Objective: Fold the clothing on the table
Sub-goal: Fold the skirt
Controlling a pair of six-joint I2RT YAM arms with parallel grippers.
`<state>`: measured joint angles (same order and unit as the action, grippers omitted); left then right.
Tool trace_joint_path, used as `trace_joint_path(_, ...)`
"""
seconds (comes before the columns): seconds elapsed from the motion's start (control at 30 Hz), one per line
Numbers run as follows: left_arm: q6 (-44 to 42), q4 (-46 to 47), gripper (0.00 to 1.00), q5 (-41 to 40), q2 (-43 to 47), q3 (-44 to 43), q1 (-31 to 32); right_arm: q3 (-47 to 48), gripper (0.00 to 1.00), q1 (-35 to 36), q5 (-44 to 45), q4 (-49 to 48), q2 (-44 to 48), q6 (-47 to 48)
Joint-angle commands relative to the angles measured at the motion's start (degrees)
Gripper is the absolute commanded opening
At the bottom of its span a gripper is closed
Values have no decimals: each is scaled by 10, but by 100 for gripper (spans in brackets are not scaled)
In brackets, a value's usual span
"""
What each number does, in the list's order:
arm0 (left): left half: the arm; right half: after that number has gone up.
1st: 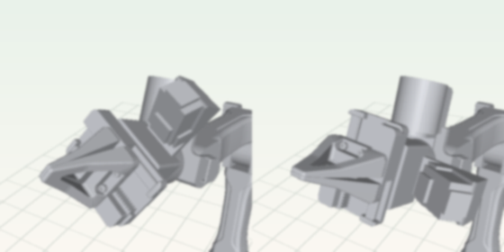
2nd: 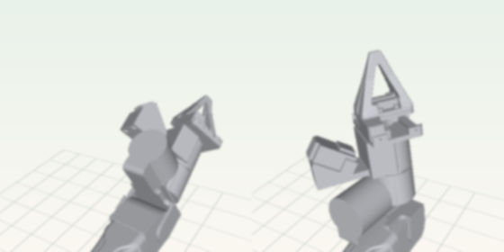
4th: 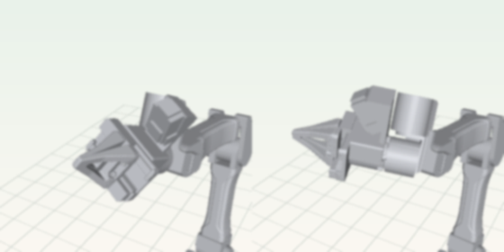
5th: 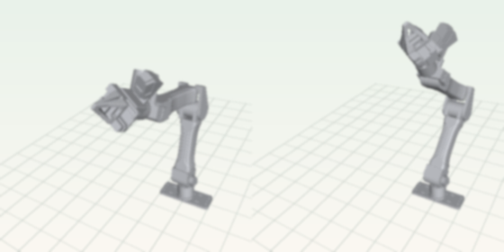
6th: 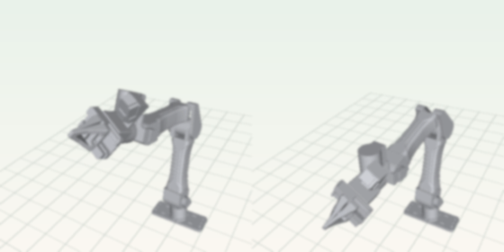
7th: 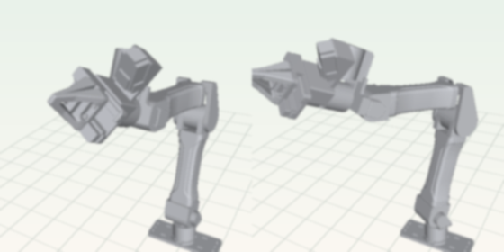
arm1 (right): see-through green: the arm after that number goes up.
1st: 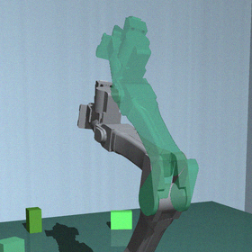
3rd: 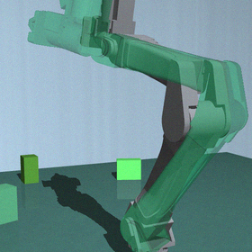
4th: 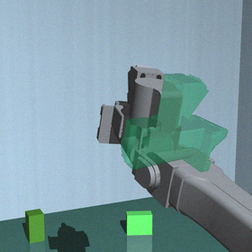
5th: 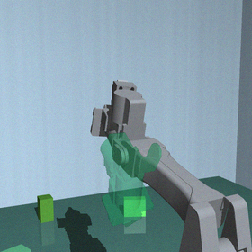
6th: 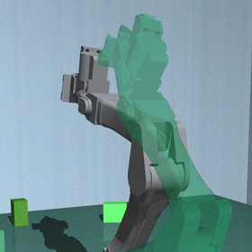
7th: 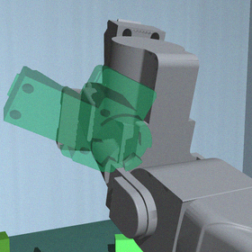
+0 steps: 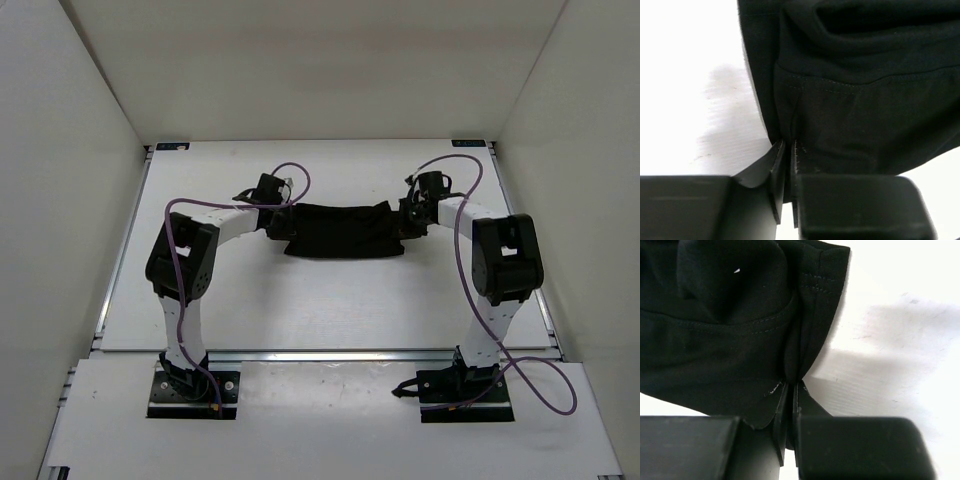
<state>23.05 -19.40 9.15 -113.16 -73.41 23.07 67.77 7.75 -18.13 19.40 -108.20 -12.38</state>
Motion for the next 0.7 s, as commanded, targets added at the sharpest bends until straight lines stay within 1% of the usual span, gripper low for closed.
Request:
trace_joint_path(0.0, -2, -9, 14, 11, -5, -4, 13, 52, 0, -2, 30, 34, 4, 24)
trace_joint_path(0.03, 2, -6, 11, 14, -5, -6, 17, 61, 0, -5, 28, 50, 6, 29)
trace_joint_path(0.13, 13, 1, 9, 30, -12, -2, 29, 123, 0, 5, 28, 73, 16, 47)
trace_joint_path(0.23, 24, 15, 8, 42, -16, -2, 36, 179, 1, 26, 21, 106, 26, 65)
trace_joint_path(0.3, 32, 26, 8, 54, -16, 0, 38, 206, 0, 56, 15, 129, 28, 66)
trace_joint_path(0.43, 60, 42, 7, 92, -35, 1, 29, 253, 0, 118, 12, 141, 24, 80)
trace_joint_path(0.67, 82, 58, 6, 127, -42, -8, 15, 283, 0, 197, -30, 155, -29, 60)
